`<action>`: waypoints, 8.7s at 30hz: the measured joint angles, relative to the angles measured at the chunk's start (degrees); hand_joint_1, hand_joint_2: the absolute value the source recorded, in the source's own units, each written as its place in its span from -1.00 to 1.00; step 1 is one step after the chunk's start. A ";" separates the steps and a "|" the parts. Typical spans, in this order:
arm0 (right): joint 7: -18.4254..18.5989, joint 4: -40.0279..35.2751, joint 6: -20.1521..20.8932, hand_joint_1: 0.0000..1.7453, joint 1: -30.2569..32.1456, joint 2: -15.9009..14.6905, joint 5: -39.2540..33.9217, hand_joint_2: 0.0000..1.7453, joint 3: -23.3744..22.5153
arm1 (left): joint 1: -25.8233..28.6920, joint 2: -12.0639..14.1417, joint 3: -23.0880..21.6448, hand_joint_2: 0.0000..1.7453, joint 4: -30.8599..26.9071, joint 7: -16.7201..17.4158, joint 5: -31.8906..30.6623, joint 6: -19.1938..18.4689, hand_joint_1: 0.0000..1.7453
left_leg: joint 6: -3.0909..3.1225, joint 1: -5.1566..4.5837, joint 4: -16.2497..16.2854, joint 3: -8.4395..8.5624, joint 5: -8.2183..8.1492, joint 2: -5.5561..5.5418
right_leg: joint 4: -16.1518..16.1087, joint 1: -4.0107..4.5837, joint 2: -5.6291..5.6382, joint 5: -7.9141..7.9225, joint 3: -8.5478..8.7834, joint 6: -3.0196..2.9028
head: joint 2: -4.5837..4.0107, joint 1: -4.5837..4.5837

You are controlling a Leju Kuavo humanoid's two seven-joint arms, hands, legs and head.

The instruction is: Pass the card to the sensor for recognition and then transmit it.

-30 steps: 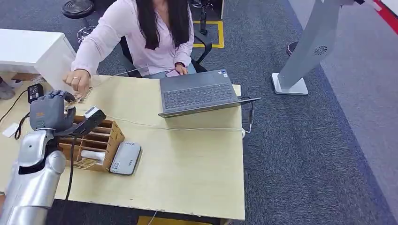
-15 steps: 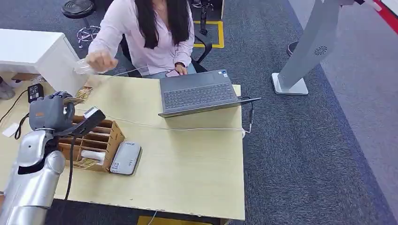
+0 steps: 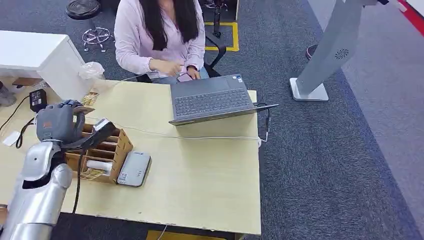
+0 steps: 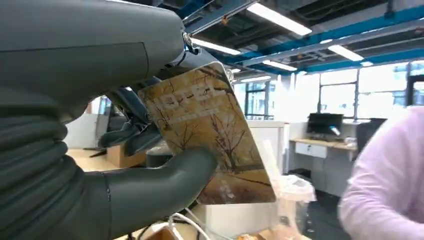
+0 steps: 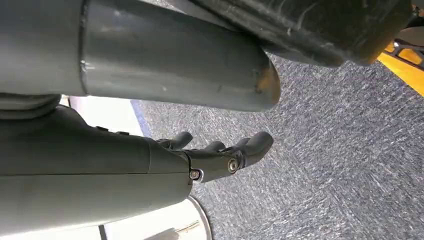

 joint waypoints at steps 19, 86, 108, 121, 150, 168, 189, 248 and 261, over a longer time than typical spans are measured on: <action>0.00 0.07 -0.87 -1.00 0.03 0.02 0.07 -1.00 -0.02 | 8.63 -5.23 -12.69 1.00 -9.11 1.55 -3.22 -0.94 1.00 | 0.01 -0.01 0.00 -0.02 -0.01 -0.01 | 0.00 0.00 0.01 0.00 -0.01 0.00 | 0.00 -0.02; 0.28 0.35 -1.22 -1.00 0.12 0.02 0.78 -1.00 -1.51 | 20.48 -4.75 -14.20 1.00 -6.85 11.78 -13.47 -4.33 1.00 | 0.01 0.00 0.00 -0.03 -0.01 -0.02 | -0.01 0.00 -0.01 -0.01 -0.02 0.01 | 0.00 0.00; 0.17 0.35 -0.26 -1.00 0.18 0.02 2.73 -1.00 -1.44 | 18.05 -4.09 -8.23 1.00 -5.43 12.74 -11.35 -4.39 1.00 | 0.01 0.00 0.00 -0.03 -0.01 -0.02 | -0.01 0.00 -0.01 -0.01 -0.02 0.01 | 0.00 0.00; 0.07 0.35 0.02 -1.00 0.18 0.00 3.06 -1.00 -1.29 | 17.93 -4.42 -6.90 1.00 -3.66 12.72 -11.22 -4.37 1.00 | 0.01 0.00 0.00 -0.03 -0.01 -0.01 | -0.01 0.00 0.00 -0.01 -0.02 0.00 | 0.00 0.00; -0.61 0.35 0.46 -1.00 0.17 -0.09 3.39 -1.00 0.02 | 16.45 -8.07 -7.09 1.00 -2.88 10.51 -13.80 0.31 1.00 | 0.01 0.00 0.01 -0.02 -0.01 -0.02 | -0.01 0.00 -0.01 0.00 -0.03 0.00 | 0.00 0.00; -0.85 0.35 1.16 -1.00 0.16 -0.11 3.52 -1.00 0.55 | 14.68 -9.10 -7.51 1.00 2.41 10.71 -13.86 -3.47 1.00 | 0.01 0.00 0.01 -0.02 -0.01 -0.01 | -0.01 0.00 0.00 0.00 -0.03 0.00 | 0.00 -0.02; -1.14 0.35 1.42 -1.00 0.15 -0.15 3.58 -1.00 1.20 | 11.34 -8.99 -8.47 1.00 7.59 10.71 -13.29 -2.50 1.00 | 0.00 0.00 0.00 0.23 0.01 -0.02 | -0.01 0.00 -0.03 0.01 0.26 0.00 | 0.00 0.00; -2.69 0.33 2.97 -1.00 0.04 -0.96 3.67 -1.00 5.81 | -12.21 0.63 -4.14 1.00 17.25 7.25 -14.01 11.41 -1.00 | -0.07 0.00 0.01 -0.02 0.14 -0.01 | 0.04 0.00 0.02 0.13 -0.02 0.04 | 0.00 0.00; -0.83 0.35 0.85 -1.00 0.49 -0.96 3.19 -1.00 5.07 | 11.53 -3.13 -5.94 1.00 -17.31 4.04 -7.04 11.30 -1.00 | -0.02 -0.01 0.00 -0.02 -0.04 0.18 | 0.01 0.00 0.19 0.04 -0.08 0.06 | 0.00 0.02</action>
